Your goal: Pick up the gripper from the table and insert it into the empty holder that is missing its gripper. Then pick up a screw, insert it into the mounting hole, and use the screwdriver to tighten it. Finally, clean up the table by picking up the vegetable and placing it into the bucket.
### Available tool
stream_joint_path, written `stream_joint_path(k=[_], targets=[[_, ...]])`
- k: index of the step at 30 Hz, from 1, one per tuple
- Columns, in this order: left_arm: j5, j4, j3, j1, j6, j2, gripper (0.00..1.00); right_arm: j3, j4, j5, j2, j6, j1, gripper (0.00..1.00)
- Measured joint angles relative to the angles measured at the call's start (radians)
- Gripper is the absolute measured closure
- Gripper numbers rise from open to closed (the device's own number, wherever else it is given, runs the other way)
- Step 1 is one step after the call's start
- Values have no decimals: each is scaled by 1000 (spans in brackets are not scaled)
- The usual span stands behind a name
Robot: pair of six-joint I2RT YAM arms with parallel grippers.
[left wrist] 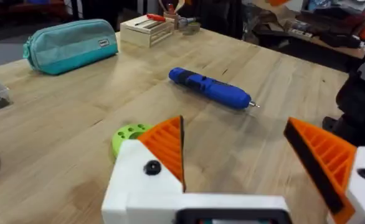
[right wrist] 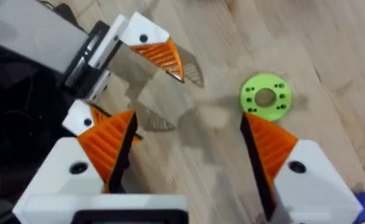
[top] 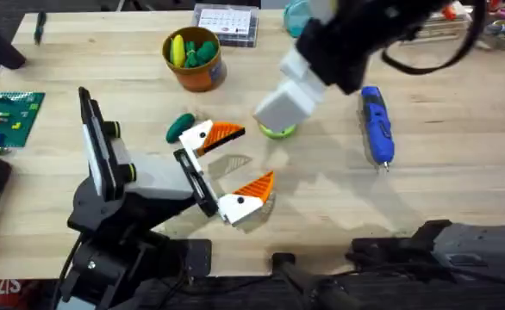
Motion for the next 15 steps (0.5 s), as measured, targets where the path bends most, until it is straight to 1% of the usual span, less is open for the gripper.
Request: stream_joint_path(k=[4,9,15], targets=[[0,0,0,0,0,0,14,0,-54,-84,1,-81,-45,8],[0,0,0,0,0,0,14,0,-57,-201,1,-144,-90,8],[0,0,0,0,0,0,15,0,-57,-253,1,-166,-111,9]])
